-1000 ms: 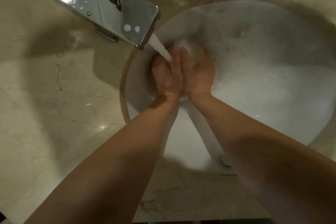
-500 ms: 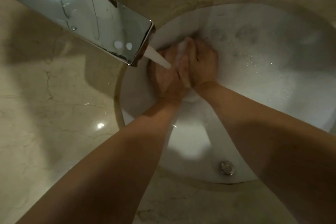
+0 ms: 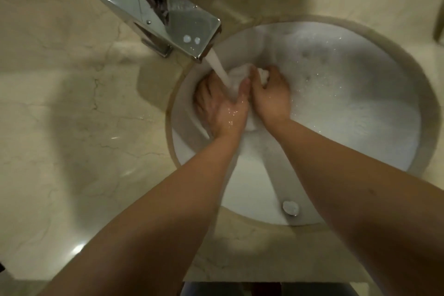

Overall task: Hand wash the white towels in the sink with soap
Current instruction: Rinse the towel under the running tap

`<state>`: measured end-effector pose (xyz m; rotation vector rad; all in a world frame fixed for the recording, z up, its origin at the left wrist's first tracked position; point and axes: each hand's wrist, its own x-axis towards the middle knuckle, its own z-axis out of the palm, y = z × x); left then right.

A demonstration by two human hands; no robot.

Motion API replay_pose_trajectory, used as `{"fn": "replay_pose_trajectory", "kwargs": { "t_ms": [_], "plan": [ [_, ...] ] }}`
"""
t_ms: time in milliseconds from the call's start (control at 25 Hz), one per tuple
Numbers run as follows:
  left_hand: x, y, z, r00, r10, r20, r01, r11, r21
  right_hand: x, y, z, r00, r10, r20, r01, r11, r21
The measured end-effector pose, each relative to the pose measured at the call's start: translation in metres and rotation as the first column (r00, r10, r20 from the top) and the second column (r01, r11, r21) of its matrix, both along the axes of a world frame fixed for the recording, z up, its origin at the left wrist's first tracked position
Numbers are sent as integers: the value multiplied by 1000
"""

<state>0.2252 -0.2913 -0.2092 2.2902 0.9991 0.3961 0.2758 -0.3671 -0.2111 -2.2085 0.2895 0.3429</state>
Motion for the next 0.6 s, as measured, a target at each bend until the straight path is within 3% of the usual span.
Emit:
{"fn": "replay_pose_trajectory", "kwargs": {
  "t_ms": [80,120,200,280,320,400,520,600],
  "plan": [
    [-2,-3,16,987,125,-104,-147,959,-242,-8,-6,7,998,-39,-41,41,997,60],
    [0,-4,20,966,168,-198,-233,895,-380,-10,-7,9,997,-53,-48,58,993,104],
    [9,-2,33,915,240,-324,-397,673,-624,-13,-5,15,995,-81,-57,90,982,165],
    [21,7,34,886,367,-282,-440,481,-758,-16,-2,19,992,-113,-52,121,971,204],
    [22,9,34,889,384,-250,-418,456,-786,-19,0,21,990,-129,-51,138,964,227],
    [16,12,33,922,341,-182,-341,493,-800,-23,3,27,986,-162,-45,169,945,280],
    [2,12,37,973,231,-25,-195,753,-628,-23,10,36,981,-194,4,182,929,322],
    [1,14,43,990,123,63,-70,841,-536,-22,13,38,978,-207,21,186,917,352]
  ]
}}
